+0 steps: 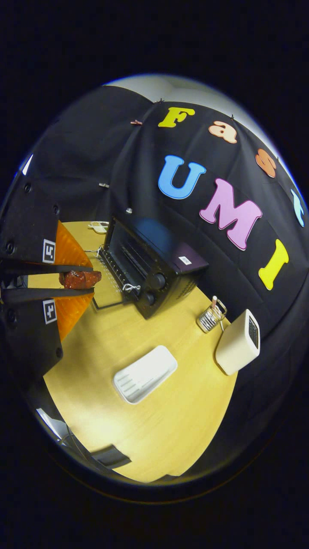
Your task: Open the toaster oven, put the food inside, and close the toaster oven door.
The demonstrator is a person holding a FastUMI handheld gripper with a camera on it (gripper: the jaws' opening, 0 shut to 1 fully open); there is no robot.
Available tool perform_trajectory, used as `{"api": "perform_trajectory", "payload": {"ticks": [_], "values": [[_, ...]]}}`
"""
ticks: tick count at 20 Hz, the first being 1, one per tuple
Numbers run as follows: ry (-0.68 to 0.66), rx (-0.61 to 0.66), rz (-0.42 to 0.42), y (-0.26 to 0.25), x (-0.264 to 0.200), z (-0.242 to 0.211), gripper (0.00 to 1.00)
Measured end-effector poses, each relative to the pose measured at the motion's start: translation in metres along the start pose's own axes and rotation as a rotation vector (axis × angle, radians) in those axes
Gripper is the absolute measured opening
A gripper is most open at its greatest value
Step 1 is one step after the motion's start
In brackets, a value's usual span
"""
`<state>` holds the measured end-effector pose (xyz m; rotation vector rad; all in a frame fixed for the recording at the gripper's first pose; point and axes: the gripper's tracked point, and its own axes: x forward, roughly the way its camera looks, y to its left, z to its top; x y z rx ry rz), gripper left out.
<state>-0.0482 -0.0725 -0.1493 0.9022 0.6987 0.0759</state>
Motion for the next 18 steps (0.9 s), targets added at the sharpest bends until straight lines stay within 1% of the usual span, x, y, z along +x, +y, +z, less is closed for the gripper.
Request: {"api": "perform_trajectory", "payload": {"ticks": [4, 6, 9, 12, 15, 17, 18], "values": [[-0.034, 0.04, 0.029, 0.029, 0.027, -0.023, 0.16], [-0.046, 0.047, 0.006, 0.037, 0.046, -0.032, 0.16], [-0.058, 0.054, 0.02, 0.056, 0.071, -0.038, 0.16], [-0.094, 0.068, 0.02, 0.064, 0.104, -0.029, 0.16], [-0.145, 0.109, 0.036, 0.067, 0.142, -0.015, 0.16], [-0.15, 0.153, 0.001, 0.054, 0.172, -0.011, 0.16], [-0.161, 0.19, 0.001, 0.051, 0.182, -0.009, 0.16]]}}
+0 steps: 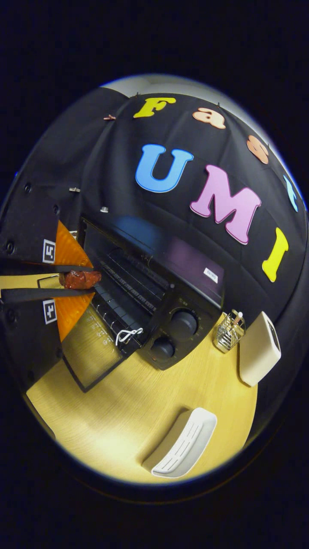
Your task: Open the toaster oven, put the food inside, and close the toaster oven door.
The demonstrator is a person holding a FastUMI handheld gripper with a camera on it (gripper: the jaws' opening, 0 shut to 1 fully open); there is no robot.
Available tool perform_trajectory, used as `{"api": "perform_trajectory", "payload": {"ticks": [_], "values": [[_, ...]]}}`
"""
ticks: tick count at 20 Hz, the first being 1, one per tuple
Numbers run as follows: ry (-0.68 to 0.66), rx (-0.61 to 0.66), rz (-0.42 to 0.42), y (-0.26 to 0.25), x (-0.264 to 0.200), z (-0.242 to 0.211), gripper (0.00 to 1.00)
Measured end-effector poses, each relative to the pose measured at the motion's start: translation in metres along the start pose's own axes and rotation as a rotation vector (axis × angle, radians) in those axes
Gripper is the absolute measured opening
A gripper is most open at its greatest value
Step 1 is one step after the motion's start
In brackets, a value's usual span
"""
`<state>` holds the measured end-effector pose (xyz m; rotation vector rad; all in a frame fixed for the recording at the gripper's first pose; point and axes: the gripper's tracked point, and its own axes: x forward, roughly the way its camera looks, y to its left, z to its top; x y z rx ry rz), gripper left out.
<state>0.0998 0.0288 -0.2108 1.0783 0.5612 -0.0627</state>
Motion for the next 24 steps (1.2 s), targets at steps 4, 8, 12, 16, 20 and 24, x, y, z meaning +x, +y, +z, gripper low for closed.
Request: {"api": "perform_trajectory", "payload": {"ticks": [4, 8, 12, 16, 20, 24], "values": [[-0.075, 0.063, 0.032, 0.003, 0.029, 0.005, 0.16], [-0.114, 0.152, 0.022, -0.011, 0.059, 0.002, 0.16], [-0.17, 0.23, 0.046, -0.011, 0.08, 0.007, 0.16], [-0.192, 0.231, 0.038, -0.007, 0.097, 0.011, 0.16], [-0.203, 0.151, 0.009, -0.008, 0.098, 0.008, 0.21], [-0.234, 0.018, -0.008, -0.002, 0.084, 0.008, 0.49]]}}
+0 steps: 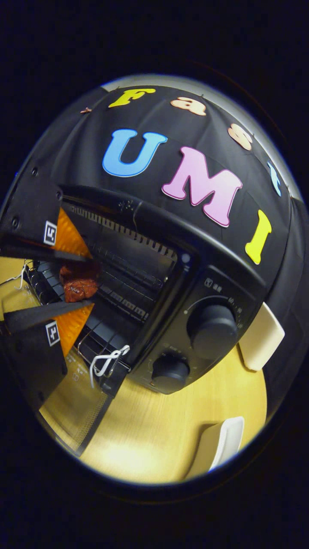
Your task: Open the toaster oven, put the food inside, and close the toaster oven door.
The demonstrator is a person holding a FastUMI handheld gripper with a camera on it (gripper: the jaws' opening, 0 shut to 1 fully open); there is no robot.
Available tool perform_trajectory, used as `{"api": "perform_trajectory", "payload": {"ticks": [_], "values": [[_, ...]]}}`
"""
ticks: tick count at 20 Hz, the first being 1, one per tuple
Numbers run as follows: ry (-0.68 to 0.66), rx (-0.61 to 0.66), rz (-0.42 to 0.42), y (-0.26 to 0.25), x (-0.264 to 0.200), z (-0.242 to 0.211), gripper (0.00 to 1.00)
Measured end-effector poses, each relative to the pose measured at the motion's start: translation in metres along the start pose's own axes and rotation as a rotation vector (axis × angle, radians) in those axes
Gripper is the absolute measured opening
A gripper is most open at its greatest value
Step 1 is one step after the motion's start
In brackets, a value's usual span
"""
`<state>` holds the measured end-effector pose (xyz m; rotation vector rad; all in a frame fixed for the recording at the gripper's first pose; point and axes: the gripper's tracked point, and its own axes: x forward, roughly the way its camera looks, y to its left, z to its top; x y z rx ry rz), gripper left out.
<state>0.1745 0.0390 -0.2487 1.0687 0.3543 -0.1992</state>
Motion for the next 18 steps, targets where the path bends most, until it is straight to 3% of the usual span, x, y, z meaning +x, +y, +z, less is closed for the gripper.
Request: {"api": "perform_trajectory", "payload": {"ticks": [2, 6, 13, 18], "values": [[0.013, -0.075, 0.003, 0.003, -0.003, -0.008, 0.68], [0.018, -0.2, 0.001, 0.007, -0.013, -0.016, 0.87], [0.018, -0.415, -0.033, -0.001, -0.035, -0.021, 0.98], [0.015, -0.592, -0.045, -0.007, -0.061, -0.002, 0.98]]}}
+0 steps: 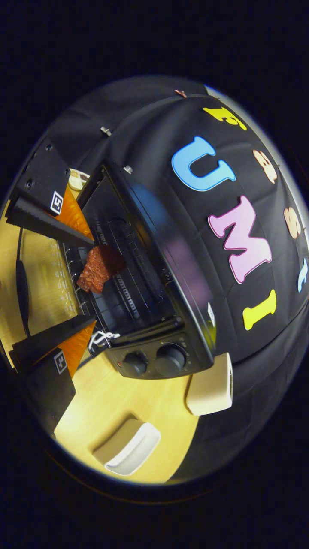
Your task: Open the toaster oven, put the food inside, and close the toaster oven door.
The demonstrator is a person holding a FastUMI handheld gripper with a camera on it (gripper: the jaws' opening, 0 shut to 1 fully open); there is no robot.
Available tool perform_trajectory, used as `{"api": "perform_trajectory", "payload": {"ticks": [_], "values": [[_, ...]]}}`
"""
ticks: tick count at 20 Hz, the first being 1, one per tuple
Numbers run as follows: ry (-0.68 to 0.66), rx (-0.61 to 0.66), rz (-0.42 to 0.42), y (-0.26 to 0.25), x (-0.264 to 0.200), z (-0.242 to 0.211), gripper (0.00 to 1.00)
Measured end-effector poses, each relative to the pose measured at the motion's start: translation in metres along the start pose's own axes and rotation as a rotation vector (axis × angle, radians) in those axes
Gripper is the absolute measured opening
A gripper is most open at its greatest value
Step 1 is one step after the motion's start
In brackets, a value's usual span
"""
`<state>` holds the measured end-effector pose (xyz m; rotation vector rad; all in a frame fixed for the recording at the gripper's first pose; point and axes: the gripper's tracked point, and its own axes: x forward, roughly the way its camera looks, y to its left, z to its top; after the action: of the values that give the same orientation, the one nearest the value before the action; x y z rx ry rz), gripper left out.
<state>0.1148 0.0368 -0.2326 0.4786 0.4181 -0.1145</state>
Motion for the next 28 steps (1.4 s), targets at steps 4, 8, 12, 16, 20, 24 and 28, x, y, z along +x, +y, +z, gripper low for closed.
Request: {"api": "perform_trajectory", "payload": {"ticks": [4, 8, 12, 16, 20, 24, 28], "values": [[0.039, -0.159, 0.01, -0.01, -0.019, 0.004, 0.98], [0.042, -0.278, 0.015, -0.013, -0.044, 0.013, 0.98], [0.111, -0.394, 0.089, 0.0, -0.074, -0.011, 0.98], [0.199, -0.46, 0.105, 0.004, -0.102, -0.045, 0.98], [0.296, -0.493, 0.091, 0.0, -0.118, -0.082, 0.98], [0.393, -0.462, 0.05, -0.013, -0.122, -0.11, 0.99], [0.426, -0.484, 0.021, -0.024, -0.106, -0.126, 0.99]]}}
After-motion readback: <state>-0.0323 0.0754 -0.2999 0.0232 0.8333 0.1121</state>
